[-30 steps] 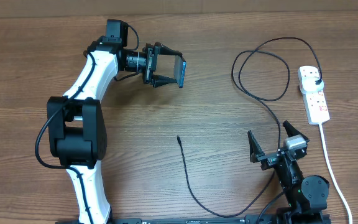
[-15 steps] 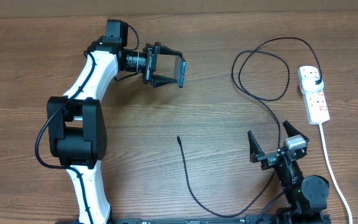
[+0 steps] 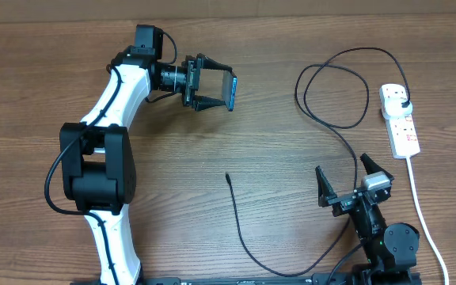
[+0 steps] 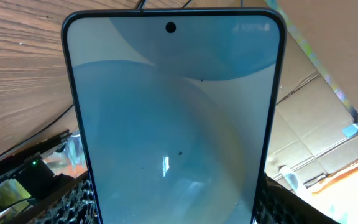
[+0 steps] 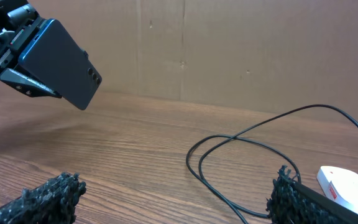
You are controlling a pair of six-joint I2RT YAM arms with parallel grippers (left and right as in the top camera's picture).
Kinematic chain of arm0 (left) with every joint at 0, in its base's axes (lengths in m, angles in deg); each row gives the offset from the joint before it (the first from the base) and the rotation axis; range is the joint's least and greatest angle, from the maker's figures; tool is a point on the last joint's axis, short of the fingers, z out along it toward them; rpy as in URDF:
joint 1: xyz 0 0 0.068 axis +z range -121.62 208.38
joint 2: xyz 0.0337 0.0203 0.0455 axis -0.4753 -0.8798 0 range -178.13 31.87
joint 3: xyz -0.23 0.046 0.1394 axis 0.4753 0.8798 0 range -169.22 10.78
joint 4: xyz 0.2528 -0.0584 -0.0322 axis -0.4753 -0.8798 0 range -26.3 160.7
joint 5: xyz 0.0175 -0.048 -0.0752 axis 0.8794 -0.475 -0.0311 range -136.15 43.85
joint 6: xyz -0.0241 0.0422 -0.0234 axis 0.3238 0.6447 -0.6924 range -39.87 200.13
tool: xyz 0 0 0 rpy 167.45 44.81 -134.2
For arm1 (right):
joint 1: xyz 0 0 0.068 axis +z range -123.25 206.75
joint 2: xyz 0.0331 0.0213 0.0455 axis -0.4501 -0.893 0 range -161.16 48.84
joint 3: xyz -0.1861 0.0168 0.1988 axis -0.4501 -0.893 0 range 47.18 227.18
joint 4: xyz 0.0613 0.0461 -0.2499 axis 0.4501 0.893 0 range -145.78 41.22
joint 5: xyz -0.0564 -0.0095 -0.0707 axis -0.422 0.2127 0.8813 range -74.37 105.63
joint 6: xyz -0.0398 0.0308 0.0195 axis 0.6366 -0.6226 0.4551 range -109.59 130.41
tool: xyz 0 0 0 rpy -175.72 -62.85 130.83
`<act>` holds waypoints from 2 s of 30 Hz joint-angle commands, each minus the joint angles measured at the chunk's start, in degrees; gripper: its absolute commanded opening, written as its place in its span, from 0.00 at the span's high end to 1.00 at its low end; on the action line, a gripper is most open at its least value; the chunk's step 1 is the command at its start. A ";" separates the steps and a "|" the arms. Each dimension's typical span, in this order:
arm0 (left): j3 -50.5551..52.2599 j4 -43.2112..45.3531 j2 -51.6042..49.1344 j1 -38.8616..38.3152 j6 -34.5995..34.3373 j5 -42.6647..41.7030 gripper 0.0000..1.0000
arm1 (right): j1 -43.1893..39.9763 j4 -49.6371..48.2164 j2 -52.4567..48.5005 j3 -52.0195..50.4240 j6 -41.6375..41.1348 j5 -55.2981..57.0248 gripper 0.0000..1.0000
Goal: Plug charger to phone and switch on socket
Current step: 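Hold the phone upright in the left gripper above the table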
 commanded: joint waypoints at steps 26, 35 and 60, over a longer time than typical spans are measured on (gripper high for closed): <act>-1.70 0.22 -0.17 -0.55 -0.72 -3.19 0.96 | 0.37 -0.35 0.68 -0.61 -0.35 0.13 0.00; -1.70 0.20 -0.17 -0.81 0.13 -3.17 0.96 | 0.37 -0.35 0.68 -0.61 -0.35 0.13 0.00; -1.70 -2.29 -0.17 -1.09 9.20 14.27 0.96 | 0.37 -0.35 0.68 -0.61 -0.35 0.13 0.00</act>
